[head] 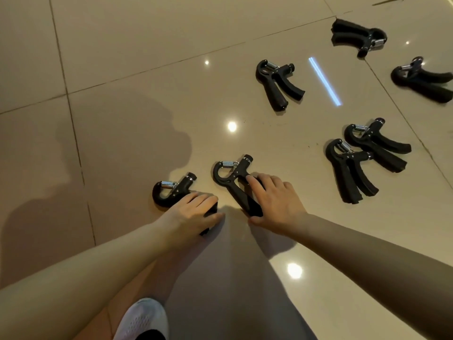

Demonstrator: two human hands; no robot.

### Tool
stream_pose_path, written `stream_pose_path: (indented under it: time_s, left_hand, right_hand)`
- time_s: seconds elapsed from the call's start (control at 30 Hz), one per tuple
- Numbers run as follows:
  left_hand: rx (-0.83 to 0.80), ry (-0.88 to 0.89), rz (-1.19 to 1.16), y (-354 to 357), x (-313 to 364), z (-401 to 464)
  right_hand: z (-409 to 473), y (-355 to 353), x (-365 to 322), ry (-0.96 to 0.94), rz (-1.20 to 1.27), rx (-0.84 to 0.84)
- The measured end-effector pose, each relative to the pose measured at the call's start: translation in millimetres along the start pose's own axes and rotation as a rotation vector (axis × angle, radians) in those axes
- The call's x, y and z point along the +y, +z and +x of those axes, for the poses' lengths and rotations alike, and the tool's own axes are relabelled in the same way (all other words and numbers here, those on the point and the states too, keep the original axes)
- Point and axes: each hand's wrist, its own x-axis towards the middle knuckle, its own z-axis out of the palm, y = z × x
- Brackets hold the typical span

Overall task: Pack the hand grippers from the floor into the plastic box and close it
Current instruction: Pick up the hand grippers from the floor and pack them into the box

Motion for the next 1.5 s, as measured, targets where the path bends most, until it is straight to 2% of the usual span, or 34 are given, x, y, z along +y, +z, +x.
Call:
stream_pose_path:
  time_s: [0.23,0.33,0.47,0.63,0.7,0.8,1.0,1.07,1.13,1.2,1.3,1.5]
  left_hand:
    - [0.062,0.057,-0.021,-9.4,2.1,-4.0]
    - [0.087,-0.036,0.041,-20.4,3.9,-1.2]
    - [0.202,-0.219,-0.109,-43.2,13.0,-0.1]
    - [0.342,-0.276,-0.332,-78.2,35.7,-13.0]
    - [0.423,-0.336,-0.398,-109.0,54.4,-19.5]
    - [0.456,-0.465,-0.548,-174.1,93.9,-33.4]
    - [0.591,-0.201,-0.491,-309.0,191.3,-85.1]
    - [0.632,-0.104,-0.483,-347.9,232.3,-106.3]
    - [0.676,-0.003,-0.489,-371.7,273.1,-125.6]
    - [0.718,0.078,-0.516,-379.9,310.7,-142.6]
    - [0.749,0.149,-0.626,-372.7,350.2,-163.2]
    - [0.646,0.236,-0.643,-357.1,377.5,-175.3]
  right_hand:
    - [-24.6,-6.2,26.0,-0.029,-0.001,-0.013]
    - [-41.6,-20.5,32.6,-0.009,0.089,-0.062]
    - [-60.9,-57.6,31.0,-0.020,0.023,-0.036]
    - [-106.1,-121.8,6.4,-0.040,-0.189,0.006]
    - [-143.4,-148.4,-4.9,-0.042,-0.237,0.018]
    - [-213.4,-185.7,-23.5,0.017,-0.164,0.138]
    - [-372.5,-255.1,-66.9,0.224,0.094,0.374]
    - [-422.0,-260.2,-85.4,0.277,0.144,0.573]
    - [-457.1,-254.2,-105.1,0.339,0.073,0.789]
    - [-482.7,-241.8,-124.1,0.375,-0.012,0.918]
    - [-512.8,-217.9,-139.6,0.382,-0.023,1.014]
    - [-544.3,-204.6,-138.3,0.407,0.075,1.065]
